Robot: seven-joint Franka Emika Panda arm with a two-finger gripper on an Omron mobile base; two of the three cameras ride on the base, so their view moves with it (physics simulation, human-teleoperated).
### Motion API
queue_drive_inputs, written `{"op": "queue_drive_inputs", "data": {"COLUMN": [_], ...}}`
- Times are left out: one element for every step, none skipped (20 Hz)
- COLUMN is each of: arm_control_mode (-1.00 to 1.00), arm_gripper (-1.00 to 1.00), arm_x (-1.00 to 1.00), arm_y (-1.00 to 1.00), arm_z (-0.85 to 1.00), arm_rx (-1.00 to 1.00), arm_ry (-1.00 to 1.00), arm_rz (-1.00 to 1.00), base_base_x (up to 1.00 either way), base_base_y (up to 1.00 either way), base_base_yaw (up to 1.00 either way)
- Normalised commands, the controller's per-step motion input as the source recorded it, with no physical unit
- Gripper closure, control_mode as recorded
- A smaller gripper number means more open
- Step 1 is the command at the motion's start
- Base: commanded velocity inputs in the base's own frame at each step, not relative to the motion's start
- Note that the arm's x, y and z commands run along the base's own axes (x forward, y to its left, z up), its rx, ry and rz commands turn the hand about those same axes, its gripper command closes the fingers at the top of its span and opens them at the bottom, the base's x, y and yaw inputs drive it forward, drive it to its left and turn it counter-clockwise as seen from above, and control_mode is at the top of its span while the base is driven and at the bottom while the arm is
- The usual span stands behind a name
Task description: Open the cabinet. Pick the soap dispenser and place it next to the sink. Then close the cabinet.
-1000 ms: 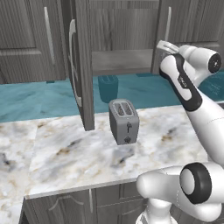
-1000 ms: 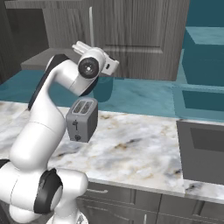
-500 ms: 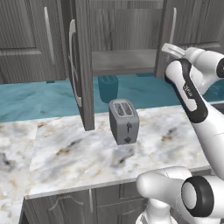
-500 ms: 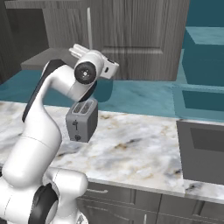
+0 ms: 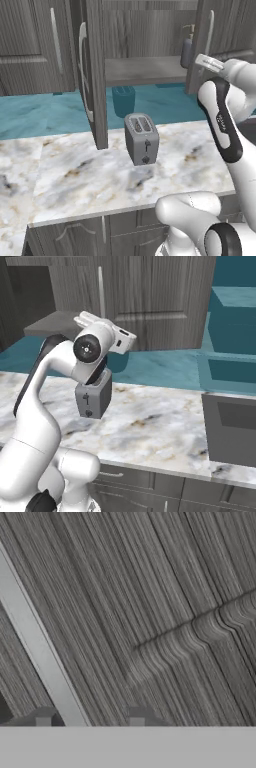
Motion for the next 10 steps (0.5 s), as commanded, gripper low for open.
{"op": "queue_drive_inputs", "data": {"arm_control_mode": [-1.0,-1.0,-1.0,-1.0,-1.0,-1.0,-1.0,-1.0,-1.0,-1.0], "arm_gripper": [1.0,1.0,1.0,1.0,1.0,1.0,1.0,1.0,1.0,1.0], "arm_x": [-0.49,-0.3,-0.25,-0.21,-0.15,-0.18,-0.21,-0.22,-0.25,-0.24], "arm_y": [-1.0,-1.0,-1.0,-1.0,-1.0,-1.0,-1.0,-1.0,-1.0,-1.0], "arm_z": [0.0,0.0,0.0,0.0,0.0,0.0,0.0,0.0,0.0,0.0], "arm_rx": [0.0,-0.01,-0.03,-0.02,-0.03,-0.02,-0.01,0.0,0.0,0.0], "arm_ry": [0.09,0.13,0.15,0.16,0.17,0.18,0.18,0.18,0.19,0.2], "arm_rz": [-0.06,-0.05,-0.05,-0.04,-0.04,-0.04,-0.04,-0.04,-0.04,-0.04], "base_base_x": [0.0,0.0,0.0,0.0,0.0,0.0,0.0,0.0,0.0,0.0], "base_base_y": [0.0,0.0,0.0,0.0,0.0,0.0,0.0,0.0,0.0,0.0], "base_base_yaw": [0.0,0.0,0.0,0.0,0.0,0.0,0.0,0.0,0.0,0.0]}}
